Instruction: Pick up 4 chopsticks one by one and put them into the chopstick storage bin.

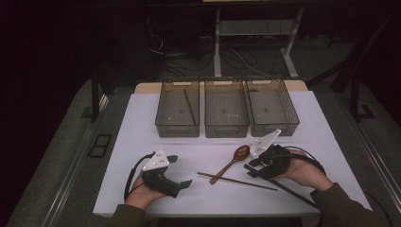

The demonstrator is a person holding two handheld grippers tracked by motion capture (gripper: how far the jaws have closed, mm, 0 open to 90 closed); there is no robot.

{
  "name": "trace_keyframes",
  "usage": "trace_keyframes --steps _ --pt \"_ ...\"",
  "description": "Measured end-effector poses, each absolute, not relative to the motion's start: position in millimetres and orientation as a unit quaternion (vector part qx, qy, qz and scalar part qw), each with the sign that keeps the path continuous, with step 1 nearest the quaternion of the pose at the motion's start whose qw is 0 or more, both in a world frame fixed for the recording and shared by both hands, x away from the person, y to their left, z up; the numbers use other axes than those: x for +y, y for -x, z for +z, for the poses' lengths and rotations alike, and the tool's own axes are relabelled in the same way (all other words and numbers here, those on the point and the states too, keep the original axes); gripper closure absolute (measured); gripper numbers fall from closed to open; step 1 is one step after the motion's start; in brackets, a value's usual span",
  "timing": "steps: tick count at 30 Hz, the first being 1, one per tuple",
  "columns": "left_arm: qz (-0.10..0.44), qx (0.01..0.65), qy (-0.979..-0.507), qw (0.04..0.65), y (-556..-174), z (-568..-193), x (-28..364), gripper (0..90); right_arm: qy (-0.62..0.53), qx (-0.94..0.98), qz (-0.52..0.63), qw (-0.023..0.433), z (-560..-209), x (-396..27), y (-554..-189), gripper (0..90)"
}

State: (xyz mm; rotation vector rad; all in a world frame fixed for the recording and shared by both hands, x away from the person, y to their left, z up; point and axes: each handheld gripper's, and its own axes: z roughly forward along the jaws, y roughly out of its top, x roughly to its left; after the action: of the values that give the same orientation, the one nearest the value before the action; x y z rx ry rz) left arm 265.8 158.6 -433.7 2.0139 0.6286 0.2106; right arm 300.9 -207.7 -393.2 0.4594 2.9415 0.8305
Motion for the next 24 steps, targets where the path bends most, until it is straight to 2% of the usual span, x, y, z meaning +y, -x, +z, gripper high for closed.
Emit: trace_keyframes --steps 11,24 --pt "0.086 0.257 -0.83 0.488 -265.8 -433.8 158.3 0.0 -0.102 0.976 0.194 0.012 -401.6 -199.1 -293.5 74.0" --pt "0.085 0.256 -0.831 0.486 -265.6 -433.8 157.9 0.0 -0.08 0.986 0.143 0.003 -411.8 -190.8 -289.7 76.7"
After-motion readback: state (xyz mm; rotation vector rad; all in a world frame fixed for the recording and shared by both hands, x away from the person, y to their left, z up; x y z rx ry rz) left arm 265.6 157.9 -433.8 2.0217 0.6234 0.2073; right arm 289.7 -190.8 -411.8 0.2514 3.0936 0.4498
